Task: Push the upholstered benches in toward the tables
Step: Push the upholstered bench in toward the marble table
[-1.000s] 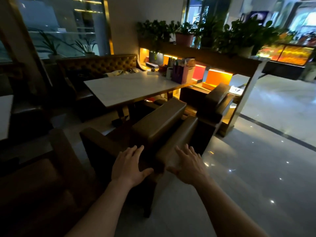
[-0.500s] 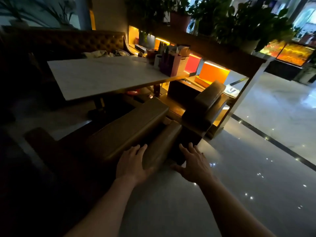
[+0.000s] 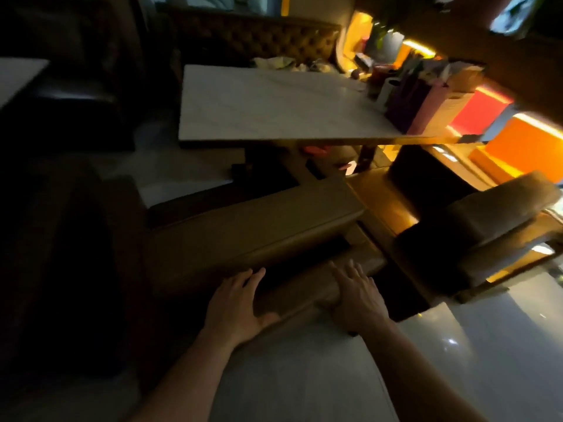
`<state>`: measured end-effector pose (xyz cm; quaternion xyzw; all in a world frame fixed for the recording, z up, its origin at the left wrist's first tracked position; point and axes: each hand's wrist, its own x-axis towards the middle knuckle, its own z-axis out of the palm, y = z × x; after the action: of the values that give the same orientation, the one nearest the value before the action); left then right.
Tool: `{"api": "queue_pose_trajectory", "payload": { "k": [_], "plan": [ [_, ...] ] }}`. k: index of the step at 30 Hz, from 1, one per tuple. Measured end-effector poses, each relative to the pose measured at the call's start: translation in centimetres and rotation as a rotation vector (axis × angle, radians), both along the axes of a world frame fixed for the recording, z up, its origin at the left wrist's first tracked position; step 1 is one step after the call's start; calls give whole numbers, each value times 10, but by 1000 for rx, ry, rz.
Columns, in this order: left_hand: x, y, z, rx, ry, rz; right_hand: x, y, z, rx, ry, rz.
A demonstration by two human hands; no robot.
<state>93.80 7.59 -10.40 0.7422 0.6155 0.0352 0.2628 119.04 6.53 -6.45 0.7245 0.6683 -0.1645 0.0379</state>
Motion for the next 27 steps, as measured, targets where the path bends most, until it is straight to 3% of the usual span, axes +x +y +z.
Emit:
{"api": "queue_pose_trajectory", "payload": {
  "k": [13, 27],
  "plan": [
    [25, 7, -95, -150, 162, 231, 39, 98, -126, -168, -47, 449],
    [11, -4, -117, -32, 117, 228, 28, 95, -143, -149, -109, 462]
  ]
}}
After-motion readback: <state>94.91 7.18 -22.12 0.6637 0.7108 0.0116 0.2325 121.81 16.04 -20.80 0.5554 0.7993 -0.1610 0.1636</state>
